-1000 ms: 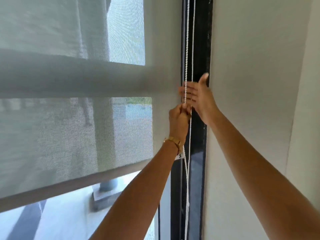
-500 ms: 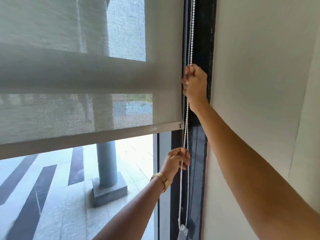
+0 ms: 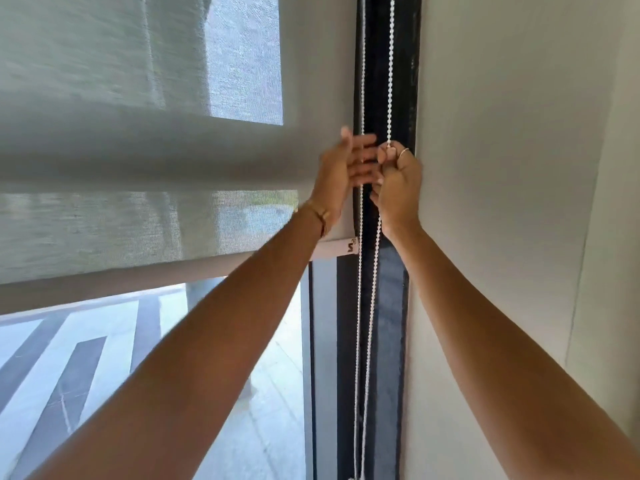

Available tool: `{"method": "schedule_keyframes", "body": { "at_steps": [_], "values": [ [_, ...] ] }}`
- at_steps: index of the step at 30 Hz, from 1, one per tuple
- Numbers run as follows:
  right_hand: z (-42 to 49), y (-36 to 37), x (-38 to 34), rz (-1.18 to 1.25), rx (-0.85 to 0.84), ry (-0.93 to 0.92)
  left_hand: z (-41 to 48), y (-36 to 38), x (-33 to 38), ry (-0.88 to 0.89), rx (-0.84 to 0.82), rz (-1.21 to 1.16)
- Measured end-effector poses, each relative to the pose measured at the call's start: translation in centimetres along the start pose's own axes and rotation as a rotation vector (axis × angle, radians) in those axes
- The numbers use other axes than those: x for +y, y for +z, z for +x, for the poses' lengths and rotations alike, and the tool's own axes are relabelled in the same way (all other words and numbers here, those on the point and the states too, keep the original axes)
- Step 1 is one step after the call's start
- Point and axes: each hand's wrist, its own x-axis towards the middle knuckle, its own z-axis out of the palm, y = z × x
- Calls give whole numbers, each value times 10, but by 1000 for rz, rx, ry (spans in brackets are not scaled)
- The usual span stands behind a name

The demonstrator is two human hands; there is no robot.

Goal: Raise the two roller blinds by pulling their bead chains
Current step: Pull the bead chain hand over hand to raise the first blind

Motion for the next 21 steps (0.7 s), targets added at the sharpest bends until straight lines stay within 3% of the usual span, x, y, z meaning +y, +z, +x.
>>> {"method": "schedule_keyframes", "body": {
  "at_steps": [5, 11, 21],
  "values": [
    [-30, -8, 21, 81, -8, 111, 28, 18, 45, 36, -56, 35],
    [-75, -21, 49, 89, -12, 230, 23, 33, 52, -34, -103, 1],
    [-126, -42, 83, -83, -21, 258, -28, 44, 7, -26, 76, -121]
  ]
}}
